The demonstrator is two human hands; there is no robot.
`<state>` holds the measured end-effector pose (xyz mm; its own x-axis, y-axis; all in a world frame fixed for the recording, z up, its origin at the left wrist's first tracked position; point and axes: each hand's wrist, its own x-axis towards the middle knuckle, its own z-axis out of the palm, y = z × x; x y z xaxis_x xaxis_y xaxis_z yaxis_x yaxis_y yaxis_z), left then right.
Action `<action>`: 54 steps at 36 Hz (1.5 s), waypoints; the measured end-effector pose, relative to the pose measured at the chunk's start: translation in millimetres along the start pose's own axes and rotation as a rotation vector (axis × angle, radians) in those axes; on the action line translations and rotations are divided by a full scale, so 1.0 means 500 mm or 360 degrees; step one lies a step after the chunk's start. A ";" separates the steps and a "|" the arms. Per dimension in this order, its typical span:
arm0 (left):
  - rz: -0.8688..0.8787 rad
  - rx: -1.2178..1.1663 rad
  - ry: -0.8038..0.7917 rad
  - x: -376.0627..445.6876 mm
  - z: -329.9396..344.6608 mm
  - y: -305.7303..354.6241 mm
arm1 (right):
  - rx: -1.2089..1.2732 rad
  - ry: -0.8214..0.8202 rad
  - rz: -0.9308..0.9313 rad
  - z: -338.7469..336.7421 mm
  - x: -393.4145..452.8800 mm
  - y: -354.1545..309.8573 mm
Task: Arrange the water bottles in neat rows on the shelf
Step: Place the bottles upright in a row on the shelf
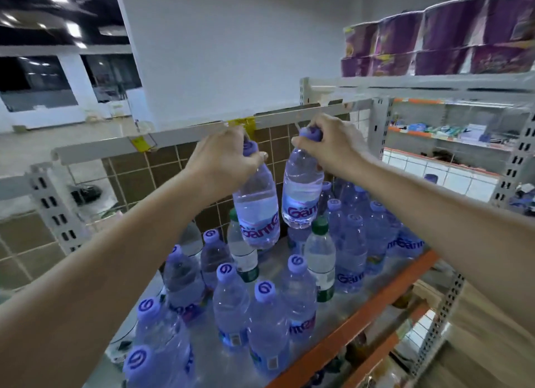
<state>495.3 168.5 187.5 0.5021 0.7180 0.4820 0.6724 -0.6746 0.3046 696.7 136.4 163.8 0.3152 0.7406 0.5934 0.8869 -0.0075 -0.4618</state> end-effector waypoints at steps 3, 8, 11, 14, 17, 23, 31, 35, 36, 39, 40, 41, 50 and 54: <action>0.0030 0.0069 -0.0222 0.030 0.040 -0.005 | -0.0090 -0.0193 -0.0017 0.023 0.014 0.030; 0.0032 0.0232 -0.0549 0.054 0.108 -0.021 | -0.0330 -0.0544 -0.0007 0.065 0.024 0.070; 0.0060 0.0321 -0.0748 0.057 0.144 -0.025 | -0.0439 -0.0759 0.0019 0.083 0.028 0.088; 0.0064 0.0386 -0.0900 0.058 0.176 -0.028 | -0.0496 -0.0970 0.0050 0.101 0.034 0.111; 0.0044 0.0383 -0.1016 0.056 0.211 -0.029 | -0.0662 -0.1144 -0.0010 0.115 0.040 0.127; 0.0017 0.0388 -0.1150 0.051 0.266 -0.020 | -0.0773 -0.1357 -0.0082 0.147 0.045 0.164; -0.0042 0.0397 -0.1140 0.026 0.305 -0.025 | -0.0776 -0.1506 -0.0110 0.180 0.038 0.199; -0.0047 0.0349 -0.1173 0.024 0.311 -0.024 | -0.0605 -0.1625 -0.0030 0.186 0.047 0.201; -0.0047 0.0341 -0.1198 0.025 0.311 -0.022 | -0.0582 -0.1653 -0.0018 0.185 0.048 0.200; -0.0060 0.0341 -0.1267 0.029 0.307 -0.021 | -0.0598 -0.1698 -0.0023 0.177 0.055 0.194; -0.0070 0.0351 -0.1282 0.032 0.304 -0.023 | -0.0631 -0.1680 -0.0038 0.173 0.057 0.189; -0.0081 0.0348 -0.1291 0.034 0.300 -0.026 | -0.0692 -0.1623 -0.0074 0.167 0.058 0.183; -0.0211 0.0369 -0.0874 0.053 0.253 -0.062 | -0.0663 -0.1291 -0.0316 0.121 0.054 0.116; -0.0368 0.0532 -0.0592 0.053 0.256 -0.090 | -0.0601 -0.1539 -0.0228 0.100 0.037 0.097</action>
<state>548.0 239.5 81.5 0.4383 0.8941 0.0922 0.8937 -0.4444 0.0614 728.7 183.2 119.2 -0.0576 0.9713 -0.2308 0.9949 0.0366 -0.0943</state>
